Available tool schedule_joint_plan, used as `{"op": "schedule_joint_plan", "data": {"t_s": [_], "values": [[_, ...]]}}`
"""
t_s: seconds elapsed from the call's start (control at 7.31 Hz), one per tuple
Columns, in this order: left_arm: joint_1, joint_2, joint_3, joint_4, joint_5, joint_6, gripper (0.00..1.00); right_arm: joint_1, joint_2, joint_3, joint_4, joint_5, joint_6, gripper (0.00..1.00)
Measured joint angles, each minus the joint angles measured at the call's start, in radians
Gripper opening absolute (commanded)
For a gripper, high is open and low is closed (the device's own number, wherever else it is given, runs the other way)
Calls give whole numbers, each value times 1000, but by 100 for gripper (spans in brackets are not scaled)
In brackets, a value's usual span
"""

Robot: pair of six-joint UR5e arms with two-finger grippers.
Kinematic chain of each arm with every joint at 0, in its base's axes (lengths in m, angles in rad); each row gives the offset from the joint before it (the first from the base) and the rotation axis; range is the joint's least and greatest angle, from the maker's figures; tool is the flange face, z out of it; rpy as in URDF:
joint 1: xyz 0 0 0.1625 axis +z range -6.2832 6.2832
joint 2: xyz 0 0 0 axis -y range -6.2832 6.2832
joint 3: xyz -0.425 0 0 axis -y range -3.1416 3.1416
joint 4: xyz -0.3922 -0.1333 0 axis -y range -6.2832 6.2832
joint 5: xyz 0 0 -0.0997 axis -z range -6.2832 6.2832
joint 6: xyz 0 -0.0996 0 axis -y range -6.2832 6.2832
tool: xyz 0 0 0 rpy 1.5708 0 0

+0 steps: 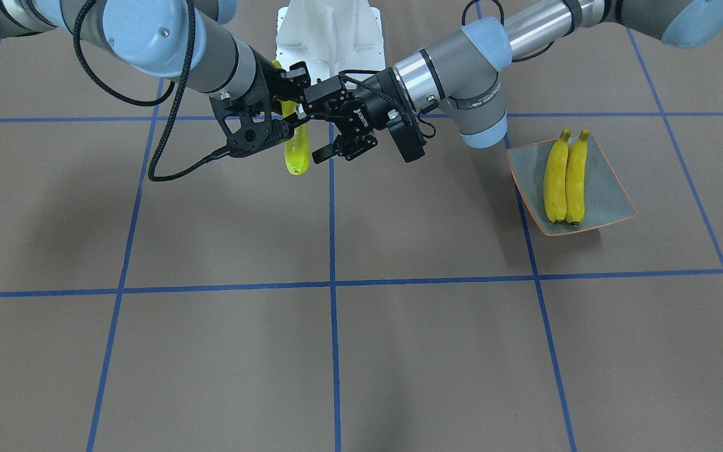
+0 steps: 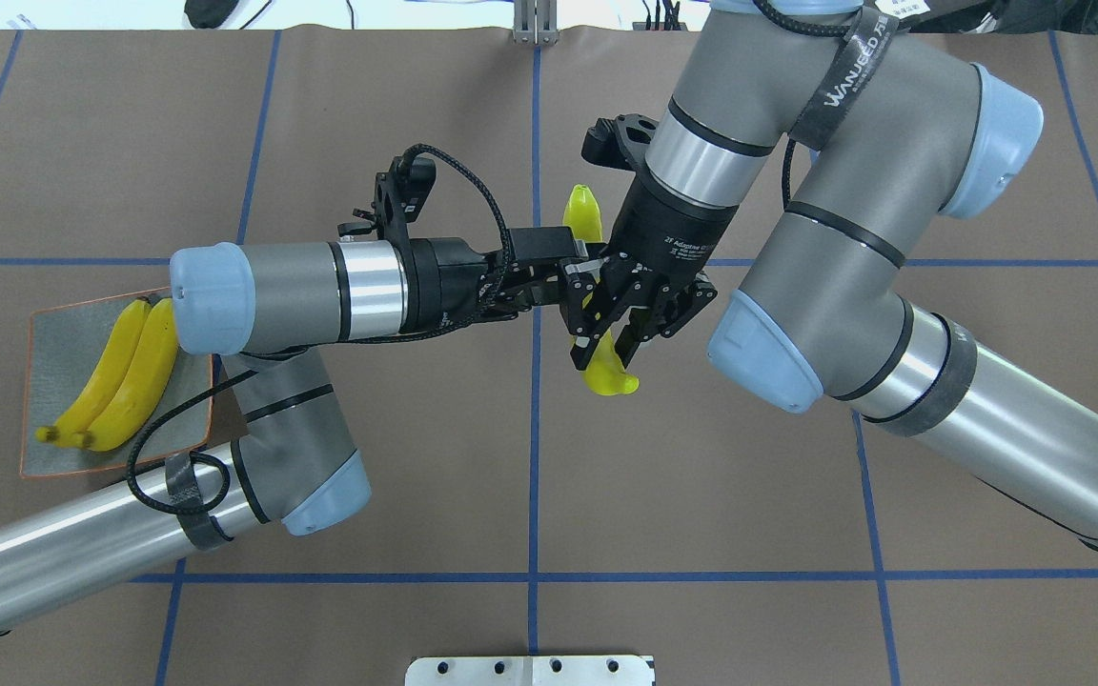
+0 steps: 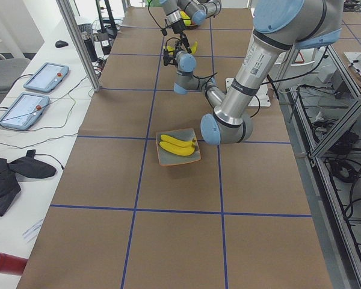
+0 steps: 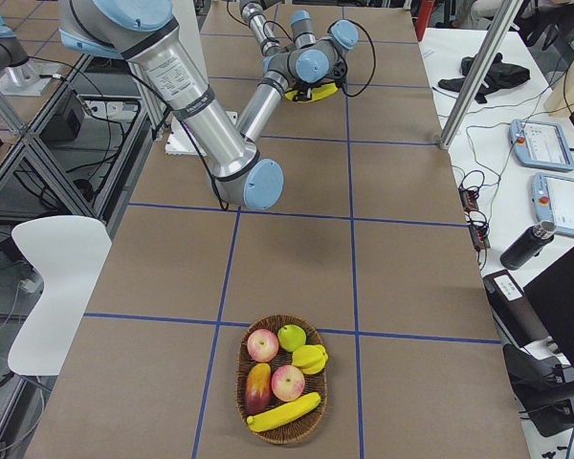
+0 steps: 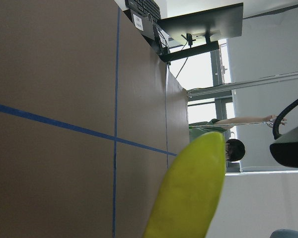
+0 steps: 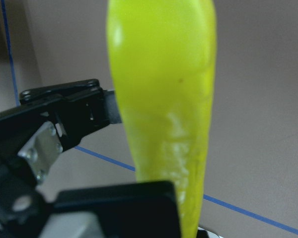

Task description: Transfer all bananas from basket to plate

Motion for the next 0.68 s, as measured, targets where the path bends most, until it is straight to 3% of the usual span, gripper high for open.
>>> {"op": "schedule_joint_plan", "data": {"t_s": [0.27,0.41,0.55,0.68], "values": [[1,-3,6,0,1,-1,64,0,1,2,1,7,0,0],[3,-3,7,-1,1,-1,37,0,1,3,1,10,0,0],[6,-3,6,-1,1,-2,0,0,1,3,5,11,0,0],[9,-1,5,-2,1,-7,0,0,1,3,10,12,0,0]]}}
